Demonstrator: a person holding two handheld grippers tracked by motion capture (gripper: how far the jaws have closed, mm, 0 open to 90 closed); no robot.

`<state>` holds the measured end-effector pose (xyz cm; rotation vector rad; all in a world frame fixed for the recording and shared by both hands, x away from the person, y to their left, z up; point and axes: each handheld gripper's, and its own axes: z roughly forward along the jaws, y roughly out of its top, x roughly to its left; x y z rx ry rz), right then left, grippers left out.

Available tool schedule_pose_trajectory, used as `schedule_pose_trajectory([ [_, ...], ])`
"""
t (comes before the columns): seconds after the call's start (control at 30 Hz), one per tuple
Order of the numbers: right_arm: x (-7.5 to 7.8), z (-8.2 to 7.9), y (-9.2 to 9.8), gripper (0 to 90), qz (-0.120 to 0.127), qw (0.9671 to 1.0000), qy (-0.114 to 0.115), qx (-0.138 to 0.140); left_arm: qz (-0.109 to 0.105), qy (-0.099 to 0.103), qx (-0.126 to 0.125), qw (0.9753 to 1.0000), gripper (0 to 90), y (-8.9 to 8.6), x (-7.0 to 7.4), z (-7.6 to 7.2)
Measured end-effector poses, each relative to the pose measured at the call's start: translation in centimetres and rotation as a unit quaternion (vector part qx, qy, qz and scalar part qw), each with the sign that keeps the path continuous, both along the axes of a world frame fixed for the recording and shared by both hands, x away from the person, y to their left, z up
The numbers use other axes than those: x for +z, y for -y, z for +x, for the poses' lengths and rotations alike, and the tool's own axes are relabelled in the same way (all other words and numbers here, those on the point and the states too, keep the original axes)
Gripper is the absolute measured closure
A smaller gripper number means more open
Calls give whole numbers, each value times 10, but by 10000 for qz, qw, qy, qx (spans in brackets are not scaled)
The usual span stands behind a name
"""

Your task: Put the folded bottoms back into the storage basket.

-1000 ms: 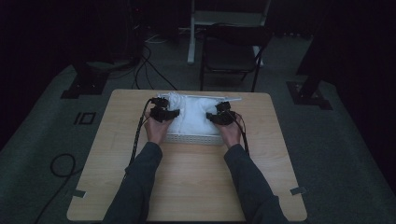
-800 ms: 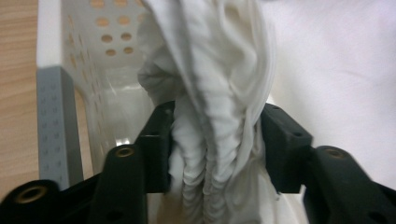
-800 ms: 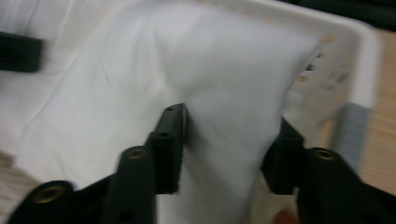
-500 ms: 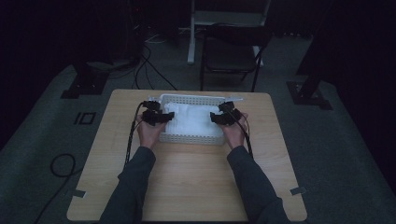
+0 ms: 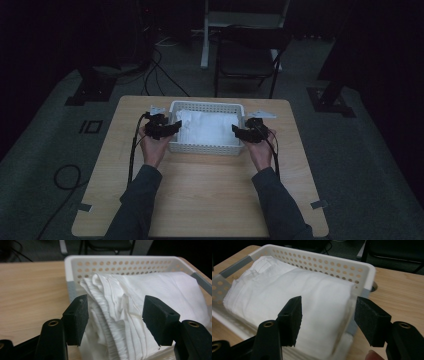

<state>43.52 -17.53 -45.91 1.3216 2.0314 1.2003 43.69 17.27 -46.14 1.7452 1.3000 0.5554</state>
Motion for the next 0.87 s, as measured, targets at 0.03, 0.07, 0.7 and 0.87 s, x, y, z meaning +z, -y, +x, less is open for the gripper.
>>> schedule_pose_trajectory([
  [0.03,-1,-3,3,396,-2,10000,34,-16,36,51,4,10000,372,0,0,-2],
  [0.07,-1,-3,3,396,-2,10000,34,-16,36,51,4,10000,372,0,0,-2],
  [0.7,-36,-42,57,397,-256,9990,-21,-379,-55,333,510,9981,356,-28,-20,-32],
  [0.87,-44,-40,67,397,-306,9982,-122,-511,-46,250,770,9967,348,-40,-29,-31],
])
